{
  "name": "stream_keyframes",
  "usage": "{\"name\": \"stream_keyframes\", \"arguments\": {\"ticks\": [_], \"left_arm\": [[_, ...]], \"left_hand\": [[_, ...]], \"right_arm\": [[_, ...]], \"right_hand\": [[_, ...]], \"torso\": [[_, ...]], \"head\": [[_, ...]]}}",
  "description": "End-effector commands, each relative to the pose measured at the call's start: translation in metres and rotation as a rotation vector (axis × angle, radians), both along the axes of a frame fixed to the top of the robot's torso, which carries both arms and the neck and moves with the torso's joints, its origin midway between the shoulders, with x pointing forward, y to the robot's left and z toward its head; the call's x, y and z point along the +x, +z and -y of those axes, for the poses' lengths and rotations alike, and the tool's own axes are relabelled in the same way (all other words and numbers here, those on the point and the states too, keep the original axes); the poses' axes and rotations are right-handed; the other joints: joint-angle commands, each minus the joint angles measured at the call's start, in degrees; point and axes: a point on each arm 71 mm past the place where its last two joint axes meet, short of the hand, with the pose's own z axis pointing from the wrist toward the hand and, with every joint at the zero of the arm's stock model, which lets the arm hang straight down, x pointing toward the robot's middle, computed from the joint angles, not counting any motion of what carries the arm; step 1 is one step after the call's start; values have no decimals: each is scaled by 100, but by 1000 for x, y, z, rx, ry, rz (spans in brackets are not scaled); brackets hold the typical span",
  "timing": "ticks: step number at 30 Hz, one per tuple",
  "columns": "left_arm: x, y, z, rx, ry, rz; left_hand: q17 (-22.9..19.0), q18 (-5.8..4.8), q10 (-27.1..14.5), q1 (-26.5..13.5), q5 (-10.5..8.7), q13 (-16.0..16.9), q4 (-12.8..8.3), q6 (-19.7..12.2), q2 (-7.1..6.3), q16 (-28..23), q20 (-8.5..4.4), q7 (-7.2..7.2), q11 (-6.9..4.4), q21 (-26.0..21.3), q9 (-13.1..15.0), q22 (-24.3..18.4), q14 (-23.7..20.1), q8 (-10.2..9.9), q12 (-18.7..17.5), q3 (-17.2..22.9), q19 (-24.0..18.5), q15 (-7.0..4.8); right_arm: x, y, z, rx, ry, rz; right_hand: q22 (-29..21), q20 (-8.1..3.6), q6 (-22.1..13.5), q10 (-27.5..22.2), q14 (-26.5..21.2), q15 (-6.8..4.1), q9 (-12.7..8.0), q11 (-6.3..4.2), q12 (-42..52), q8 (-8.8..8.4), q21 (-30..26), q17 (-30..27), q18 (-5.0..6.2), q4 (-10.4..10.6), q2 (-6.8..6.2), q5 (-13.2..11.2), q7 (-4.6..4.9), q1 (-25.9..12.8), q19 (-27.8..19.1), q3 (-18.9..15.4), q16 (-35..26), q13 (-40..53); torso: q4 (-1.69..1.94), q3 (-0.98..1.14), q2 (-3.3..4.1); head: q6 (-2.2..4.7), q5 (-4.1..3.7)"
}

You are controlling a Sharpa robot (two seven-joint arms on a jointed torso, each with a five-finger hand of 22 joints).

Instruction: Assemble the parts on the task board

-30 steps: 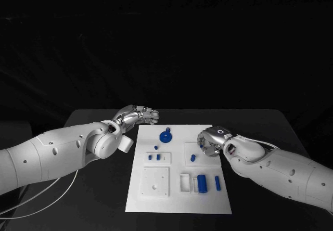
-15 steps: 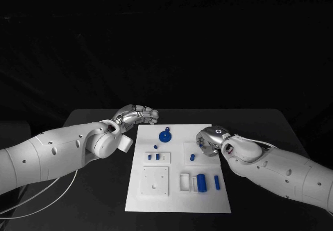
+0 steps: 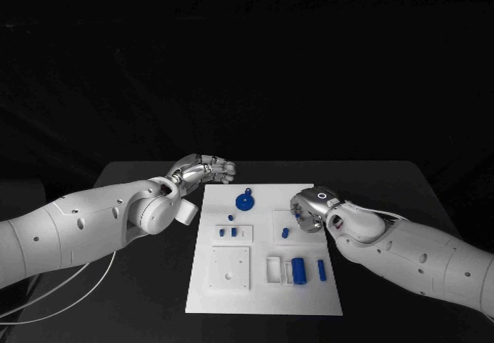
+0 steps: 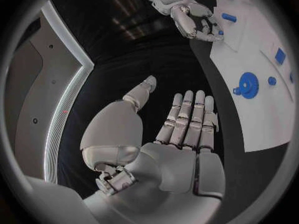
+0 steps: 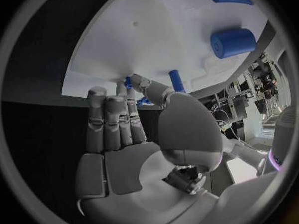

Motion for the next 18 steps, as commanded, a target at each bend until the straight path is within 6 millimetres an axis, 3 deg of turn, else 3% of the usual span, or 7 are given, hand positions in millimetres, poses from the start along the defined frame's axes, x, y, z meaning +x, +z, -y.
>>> {"name": "stream_keyframes", "arguments": {"ticks": [1,18], "left_arm": [[0,2,1,-15,1,14],[0,3,2,-15,4,17]], "left_hand": [[7,64,34,-26,4,-7,18,37,2,11,4,88,7,2,-6,10,35,26,36,3,34,-5],[13,66,40,-18,4,-17,10,57,11,10,4,80,7,-5,-4,15,40,40,33,3,35,-6]], "right_arm": [[-5,-15,1,-64,-1,-37],[-8,-13,-3,-81,0,28]], "right_hand": [[124,-8,68,249,17,-42,3,96,-20,39,41,-7,302,16,-16,-35,-11,-47,64,38,22,0],[127,-92,346,518,139,-145,32,-9,14,139,221,-21,302,69,-56,-43,-122,49,155,325,43,148]], "torso": [[2,2,3],[-2,-2,1]], "head": [[-13,7],[-29,-25]]}}
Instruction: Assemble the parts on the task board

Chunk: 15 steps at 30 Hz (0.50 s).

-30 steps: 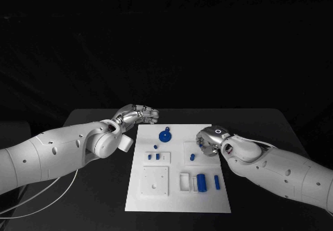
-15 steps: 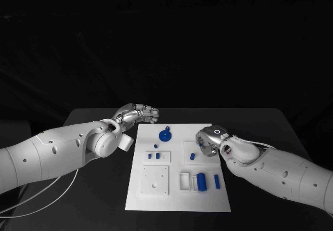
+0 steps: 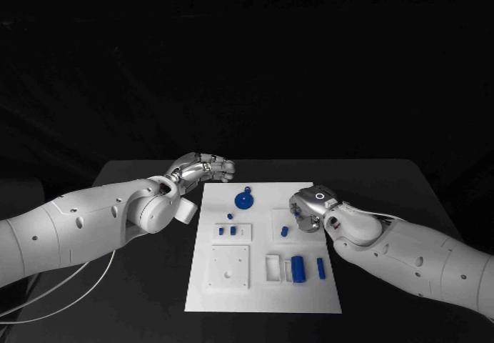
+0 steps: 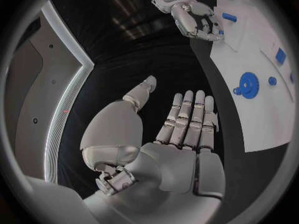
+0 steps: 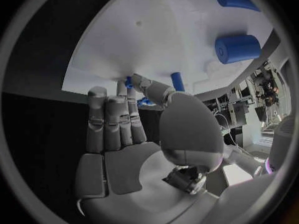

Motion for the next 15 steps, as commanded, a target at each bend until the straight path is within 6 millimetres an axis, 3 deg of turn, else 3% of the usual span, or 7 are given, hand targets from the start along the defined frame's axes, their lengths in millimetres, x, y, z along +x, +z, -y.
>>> {"name": "stream_keyframes", "arguments": {"ticks": [1,15], "left_arm": [[0,2,1,-13,2,15],[1,2,0,-12,5,15]], "left_hand": [[8,67,41,-17,4,-7,10,35,11,10,4,58,7,-5,-4,6,41,19,33,3,36,-6],[12,69,46,-14,6,-13,5,38,18,10,3,56,6,-8,-5,9,47,22,32,3,41,-8]], "right_arm": [[-4,-11,1,-49,-3,-25],[-6,-6,-1,-19,2,14]], "right_hand": [[127,-20,56,368,15,-48,11,43,24,40,35,-8,303,9,-33,-20,-12,25,25,43,17,17],[119,-60,115,440,67,-76,22,15,18,60,98,-9,303,47,-89,-29,-37,26,58,105,24,61]], "torso": [[2,-1,-1],[2,1,-1]], "head": [[-1,-5],[-3,-3]]}}
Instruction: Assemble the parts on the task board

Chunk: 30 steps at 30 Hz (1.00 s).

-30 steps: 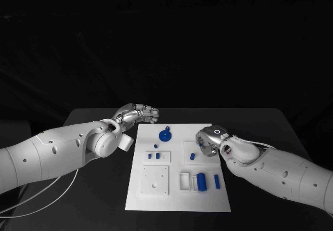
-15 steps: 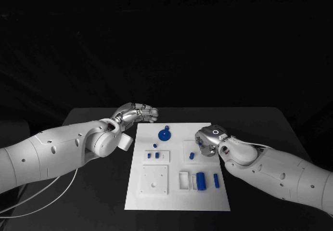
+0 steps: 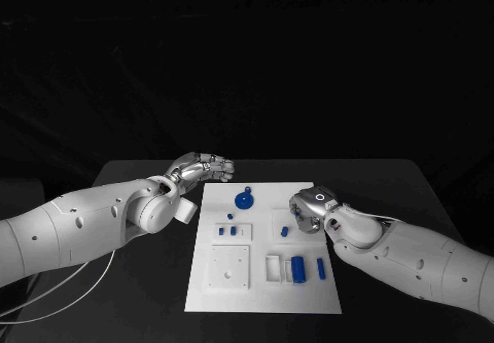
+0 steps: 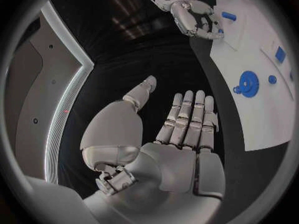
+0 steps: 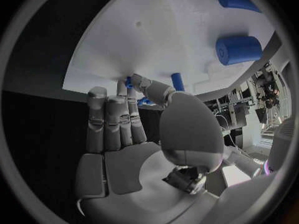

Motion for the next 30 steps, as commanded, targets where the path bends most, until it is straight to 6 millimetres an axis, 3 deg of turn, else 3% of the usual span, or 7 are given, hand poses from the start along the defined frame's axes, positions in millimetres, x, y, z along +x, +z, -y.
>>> {"name": "stream_keyframes", "arguments": {"ticks": [1,23,30], "left_arm": [[0,2,0,-12,1,13],[1,2,-3,-22,9,3],[2,1,-5,-20,16,4]], "left_hand": [[8,70,46,-15,6,-9,5,37,17,10,3,56,6,-8,-5,10,48,20,31,2,42,-8],[12,70,45,-25,5,-20,3,19,19,6,4,62,8,-14,-13,14,48,12,26,-7,47,-7],[13,69,44,-32,3,-24,6,20,21,5,4,62,10,-17,-13,15,49,14,23,-11,49,-7]], "right_arm": [[-3,-5,-2,-19,7,-4],[-2,4,1,20,0,27],[-2,12,3,39,-5,37]], "right_hand": [[118,-43,44,411,20,-26,9,43,19,32,24,-9,304,9,-69,-28,-4,4,19,36,24,30],[109,-74,74,454,60,-43,23,26,8,46,59,-13,304,61,-126,-30,-18,20,51,94,21,62],[107,-79,76,459,65,-45,25,24,4,47,64,-13,304,74,-132,-30,-19,23,57,105,19,67]], "torso": [[-1,2,-2],[2,-4,-4],[-15,3,-9]], "head": [[5,-2],[17,34],[20,42]]}}
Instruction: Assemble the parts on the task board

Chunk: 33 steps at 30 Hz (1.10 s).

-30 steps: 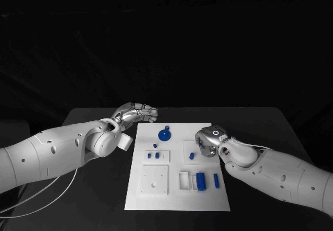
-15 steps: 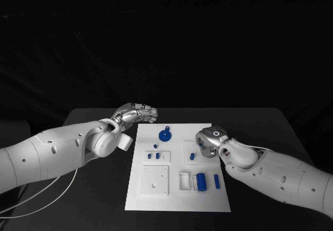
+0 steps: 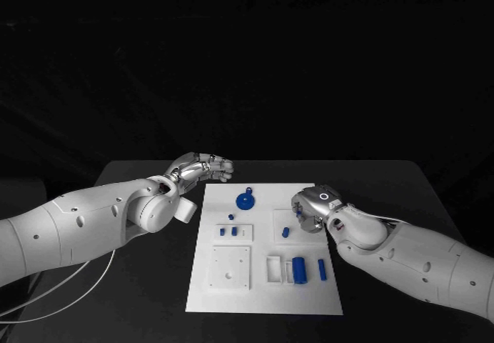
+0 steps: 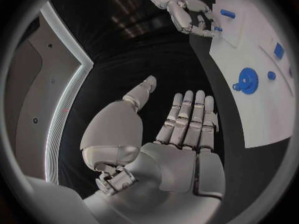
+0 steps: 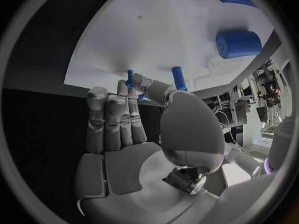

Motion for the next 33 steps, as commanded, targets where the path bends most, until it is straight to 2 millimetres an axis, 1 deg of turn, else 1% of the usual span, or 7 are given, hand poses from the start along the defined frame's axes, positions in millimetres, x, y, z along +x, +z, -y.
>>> {"name": "stream_keyframes", "arguments": {"ticks": [1,11,15,20,28,32,33], "left_arm": [[0,2,0,-18,1,7],[1,2,-1,-18,6,6],[2,2,-3,-16,15,9],[4,1,-6,-21,31,8],[7,1,-9,-16,49,9],[8,1,-9,-13,65,11],[9,1,-9,-16,68,10]], "left_hand": [[10,70,44,-33,3,-9,6,21,21,5,4,63,10,-17,-7,7,51,15,23,-12,50,-8],[12,71,43,-34,2,-13,3,20,21,4,3,63,10,-21,-8,8,52,15,21,-14,52,-9],[12,72,43,-34,2,-15,2,19,20,3,3,63,11,-22,-8,9,52,15,21,-15,53,-9],[14,73,45,-32,3,-17,0,19,23,3,2,63,10,-23,-9,10,54,16,21,-14,56,-10],[19,76,52,-15,0,-26,-20,19,9,2,-1,62,8,-29,-11,13,59,19,21,-14,64,-13],[21,77,55,-8,-2,-29,-27,22,5,2,-1,61,7,-31,-11,14,61,21,22,-13,66,-13],[26,79,65,22,-11,-35,-55,30,-7,2,-3,58,3,-35,-11,18,68,28,25,-8,73,-16]], "right_arm": [[0,4,1,2,0,14],[-4,14,3,35,2,12],[-8,29,0,111,15,21],[-22,52,-16,215,74,32],[-37,57,-52,223,159,5],[-46,54,-75,217,213,-9],[-49,53,-81,215,228,-12]], "right_hand": [[107,-37,48,409,7,-42,0,35,5,31,31,-9,307,6,-49,-29,10,15,18,37,19,-3],[106,-43,52,416,12,-44,3,33,2,33,37,-8,307,21,-61,-29,9,18,23,44,18,4],[106,-44,52,418,13,-45,4,32,0,33,39,-8,307,27,-64,-29,8,19,25,46,18,6],[104,-47,50,420,15,-45,5,32,-6,31,42,-8,307,48,-63,-29,9,19,27,53,14,10],[104,-49,48,418,15,-45,6,32,-10,31,43,-9,307,54,-64,-29,9,22,27,54,11,12],[104,-50,45,417,14,-44,7,33,-14,29,44,-10,307,59,-59,-29,11,21,26,53,9,14],[104,-50,44,416,14,-44,7,33,-15,28,44,-10,307,61,-58,-29,11,21,26,53,8,14]], "torso": [[-5,1,-2],[9,-1,2],[2,2,0],[-12,6,-12],[9,-3,-9],[12,-20,0],[13,-24,-1]], "head": [[7,-7],[15,-7],[18,22],[21,88],[16,289],[8,399],[-5,453]]}}
